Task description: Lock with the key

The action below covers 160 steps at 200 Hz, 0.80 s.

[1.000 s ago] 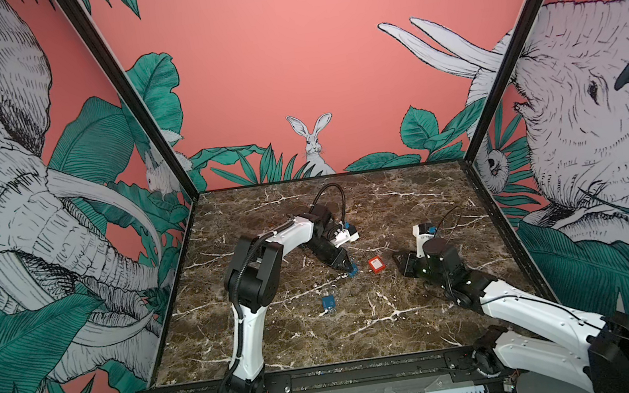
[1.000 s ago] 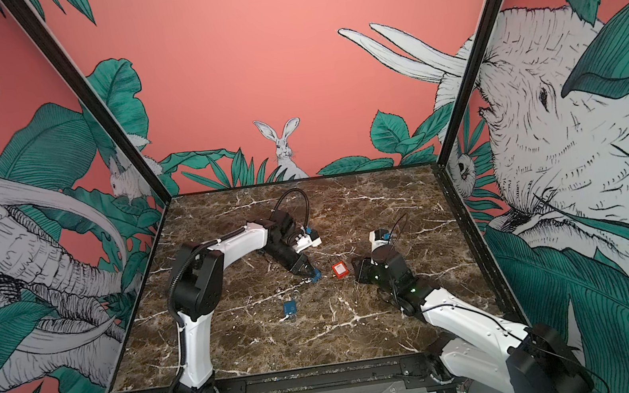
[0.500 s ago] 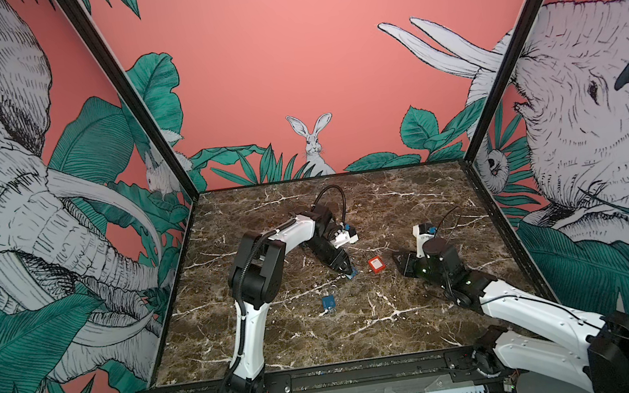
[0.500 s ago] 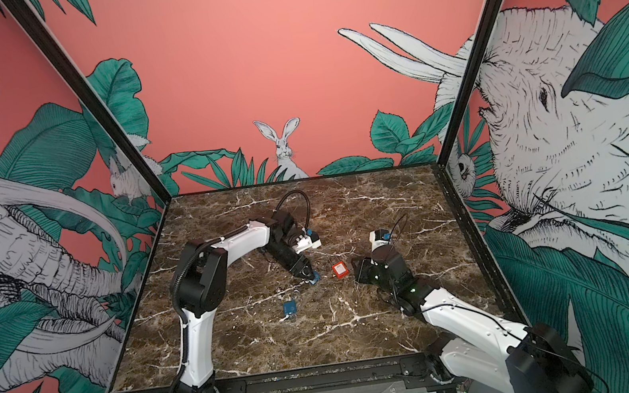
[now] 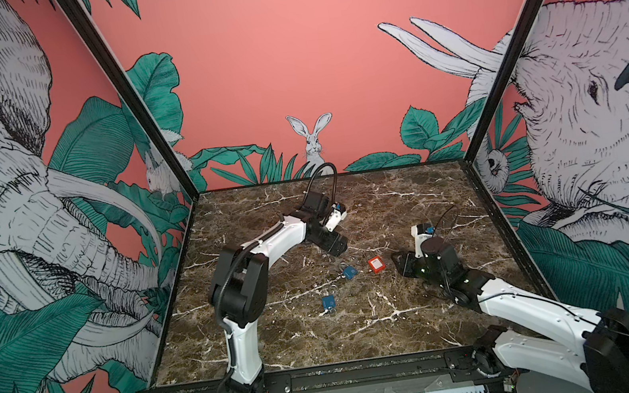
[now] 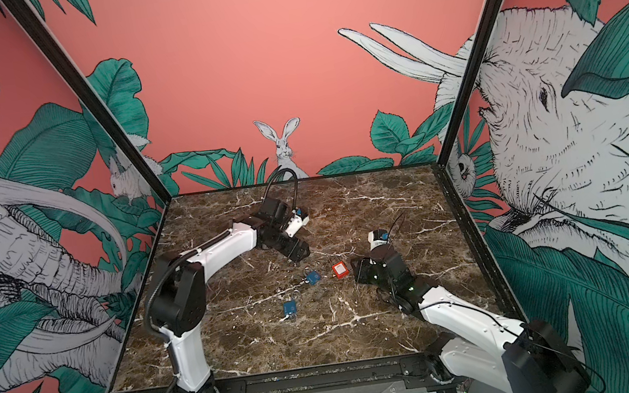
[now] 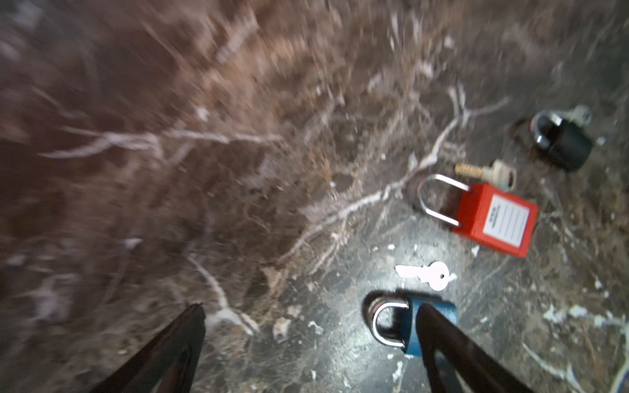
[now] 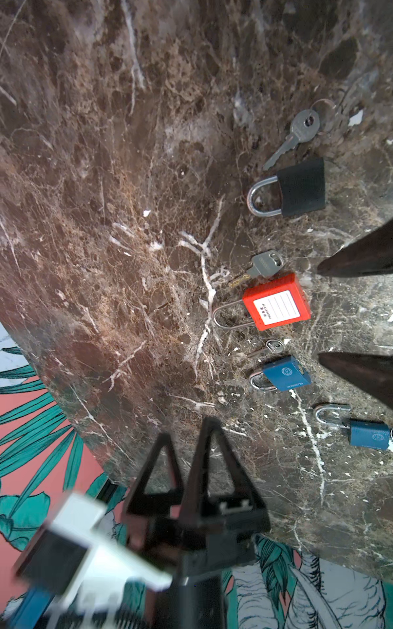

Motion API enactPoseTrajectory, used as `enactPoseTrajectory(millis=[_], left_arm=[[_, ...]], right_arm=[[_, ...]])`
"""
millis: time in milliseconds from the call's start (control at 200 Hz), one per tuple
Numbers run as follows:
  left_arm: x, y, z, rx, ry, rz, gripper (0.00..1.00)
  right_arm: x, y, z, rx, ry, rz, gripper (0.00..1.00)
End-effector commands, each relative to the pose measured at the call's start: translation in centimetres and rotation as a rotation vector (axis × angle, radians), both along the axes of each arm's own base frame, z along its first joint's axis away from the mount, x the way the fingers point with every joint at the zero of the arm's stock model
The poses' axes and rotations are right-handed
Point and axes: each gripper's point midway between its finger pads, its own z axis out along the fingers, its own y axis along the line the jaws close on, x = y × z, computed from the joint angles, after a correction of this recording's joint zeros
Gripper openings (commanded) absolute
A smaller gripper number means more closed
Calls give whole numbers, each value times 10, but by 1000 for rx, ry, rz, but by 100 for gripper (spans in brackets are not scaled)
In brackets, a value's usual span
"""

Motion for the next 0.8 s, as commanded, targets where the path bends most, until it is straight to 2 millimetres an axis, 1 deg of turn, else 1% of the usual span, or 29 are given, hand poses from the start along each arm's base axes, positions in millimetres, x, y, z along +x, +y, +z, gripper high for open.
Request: enactPoseTrajectory(millis=[0, 35, 85, 100, 115, 135, 170, 195, 205, 230, 300, 315, 375, 445, 455, 485, 500, 550, 610, 655, 740, 795], left_arm=[[21, 8, 74, -171, -276, 144, 97], [20, 15, 86, -214, -317, 193, 97], [18, 32, 93, -259, -338, 303, 97], [17, 38, 95, -278, -329, 345, 97], [15, 42, 95, -296, -313, 373, 97], [11, 45, 97, -326, -290, 391, 98], [4, 49, 99, -393, -251, 407, 97], [-2, 51, 100, -439, -232, 415, 97], [-3, 51, 103, -462, -229, 416, 97], [-10, 53, 101, -494, -212, 419, 97], [-32, 58, 97, -534, -168, 401, 97], [-37, 58, 99, -543, -167, 389, 97], [-52, 68, 92, -547, -148, 407, 97], [-66, 80, 81, -543, -121, 448, 97], [-68, 81, 78, -540, -113, 453, 97], [-74, 85, 73, -531, -96, 467, 97], [-77, 87, 71, -529, -87, 475, 97], [-86, 93, 63, -524, -67, 492, 97], [-95, 101, 58, -526, -53, 523, 97], [-101, 108, 54, -526, -50, 554, 97], [-109, 120, 53, -527, -61, 595, 97], [-114, 127, 54, -520, -71, 611, 97]], right_arm=[[8, 13, 21, -34, -33, 68, 49], [8, 16, 21, -46, -2, 87, 62], [7, 22, 20, -44, 37, 109, 77], [7, 23, 21, -39, 44, 112, 89], [8, 24, 20, -35, 54, 112, 96], [7, 27, 18, -28, 67, 120, 98], [6, 35, 19, -4, 79, 156, 98], [3, 40, 15, 3, 105, 185, 98], [3, 42, 14, 6, 112, 193, 98], [0, 48, 12, 20, 132, 226, 98], [-5, 63, 4, 60, 190, 290, 98], [-7, 66, 3, 70, 203, 302, 98], [-13, 76, -2, 81, 256, 345, 98], [-23, 80, -9, -11, 305, 369, 98], [-24, 82, -7, -28, 297, 381, 98], [-28, 82, -8, -110, 293, 389, 98], [-30, 84, -5, -143, 283, 398, 98], [-34, 91, 1, -230, 241, 411, 95], [-37, 103, 6, -259, 214, 415, 89], [-39, 110, 5, -274, 195, 408, 84], [-41, 124, 5, -316, 144, 414, 82], [-46, 136, 3, -329, 130, 451, 80]])
